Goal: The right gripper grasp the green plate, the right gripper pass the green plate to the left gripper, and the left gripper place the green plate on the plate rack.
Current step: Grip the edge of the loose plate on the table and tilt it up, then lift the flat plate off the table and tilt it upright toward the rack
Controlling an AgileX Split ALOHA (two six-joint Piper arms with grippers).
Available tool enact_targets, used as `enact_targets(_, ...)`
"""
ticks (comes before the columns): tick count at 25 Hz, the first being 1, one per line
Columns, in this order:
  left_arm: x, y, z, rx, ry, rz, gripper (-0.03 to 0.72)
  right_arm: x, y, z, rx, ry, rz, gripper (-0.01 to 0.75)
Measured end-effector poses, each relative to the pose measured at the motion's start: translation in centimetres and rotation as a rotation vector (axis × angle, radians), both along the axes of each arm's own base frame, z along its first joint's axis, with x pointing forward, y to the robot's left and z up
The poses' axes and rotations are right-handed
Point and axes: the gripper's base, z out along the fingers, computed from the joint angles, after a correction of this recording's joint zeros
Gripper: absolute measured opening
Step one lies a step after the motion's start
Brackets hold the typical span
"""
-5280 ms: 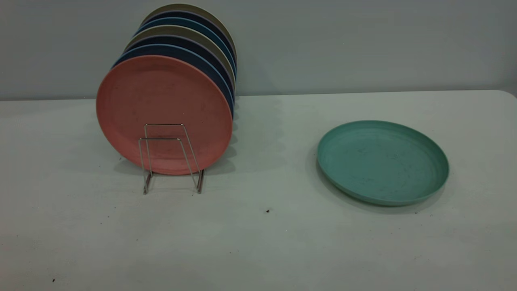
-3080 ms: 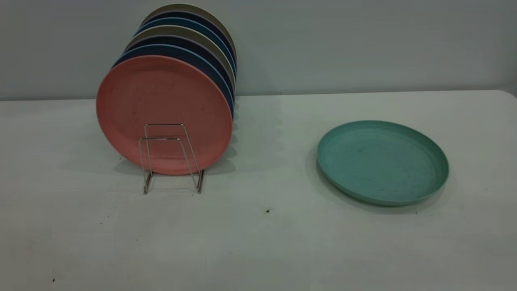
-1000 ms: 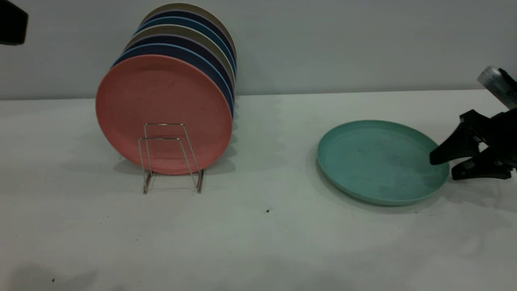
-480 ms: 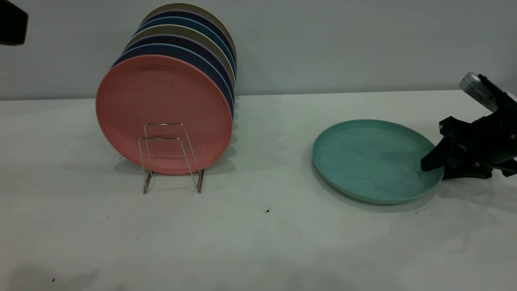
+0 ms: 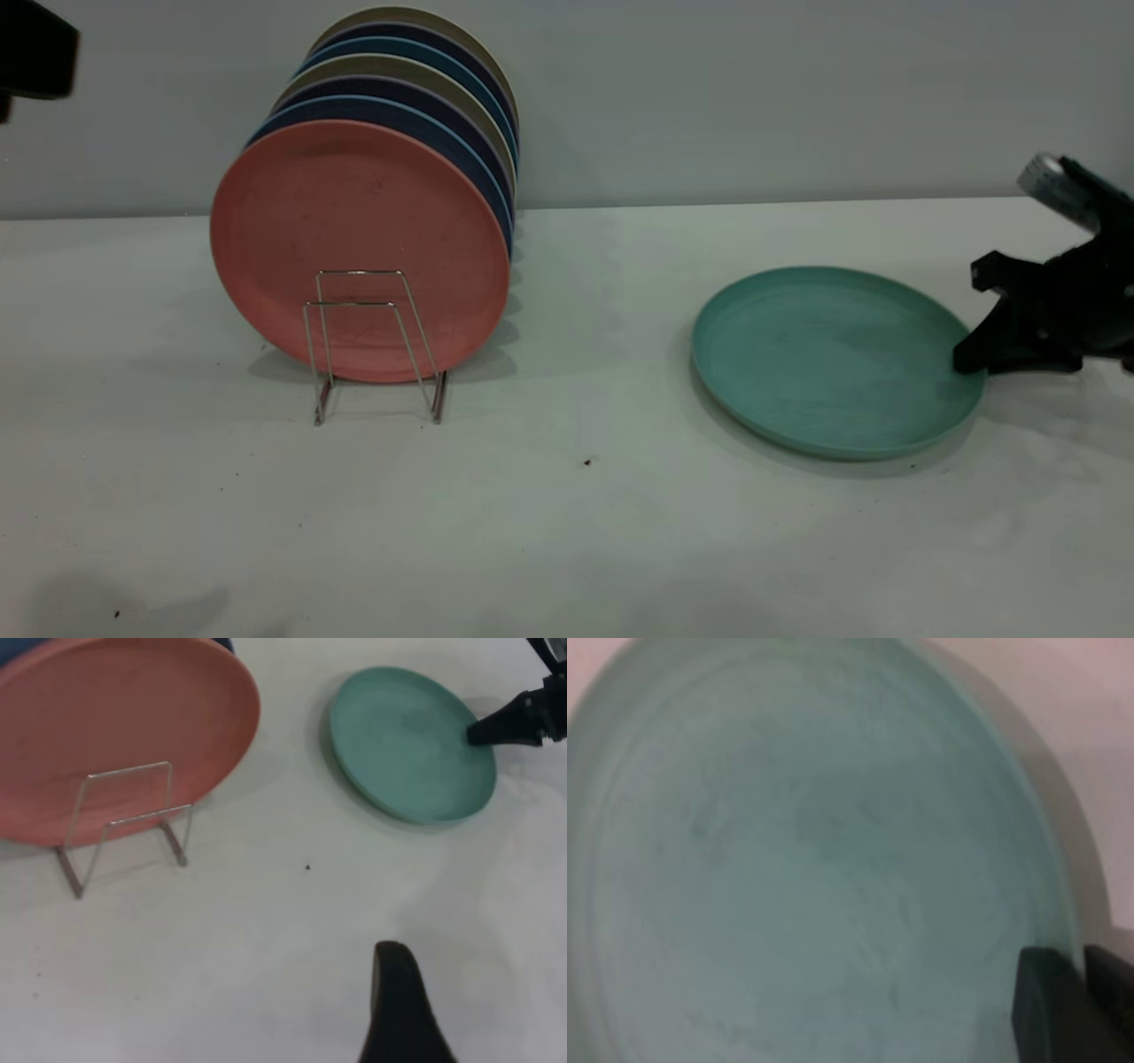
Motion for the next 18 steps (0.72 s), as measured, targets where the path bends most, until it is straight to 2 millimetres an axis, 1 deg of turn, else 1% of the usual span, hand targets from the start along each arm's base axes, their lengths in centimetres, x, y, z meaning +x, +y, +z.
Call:
enact_targets(3, 1.2, -0.3, -0.6, -0.030, 0.046, -0.019, 0.486, 0.5, -0.2, 2.9, -0.061, -0.053, 0.061, 0.014)
enact_targets(6, 2.7, -0.7, -1.7, -0.071, 0.094, -0.032, 0.486, 0.5, -0.2, 5.1, -0.086, -0.080, 0.112, 0.014)
enact_targets(9, 4.3, -1.0, -3.0, -0.117, 0.120, -0.041, 0.486, 0.1, 0.3, 6.2, -0.087, -0.069, 0.177, 0.014)
enact_targets(11, 5.2, -1.3, -4.1, -0.158, 0.152, -0.042, 0.486, -0.2, 1.2, 6.4, -0.093, -0.053, 0.235, 0.014)
enact_targets(15, 6.8, -1.7, -6.7, -0.223, 0.221, -0.047, 0.486, -0.5, 4.7, 6.4, -0.074, -0.033, 0.360, 0.014)
enact_targets(18, 7.7, -1.8, -8.9, -0.251, 0.290, -0.032, 0.486, -0.9, 8.2, 6.6, -0.034, -0.036, 0.442, 0.014)
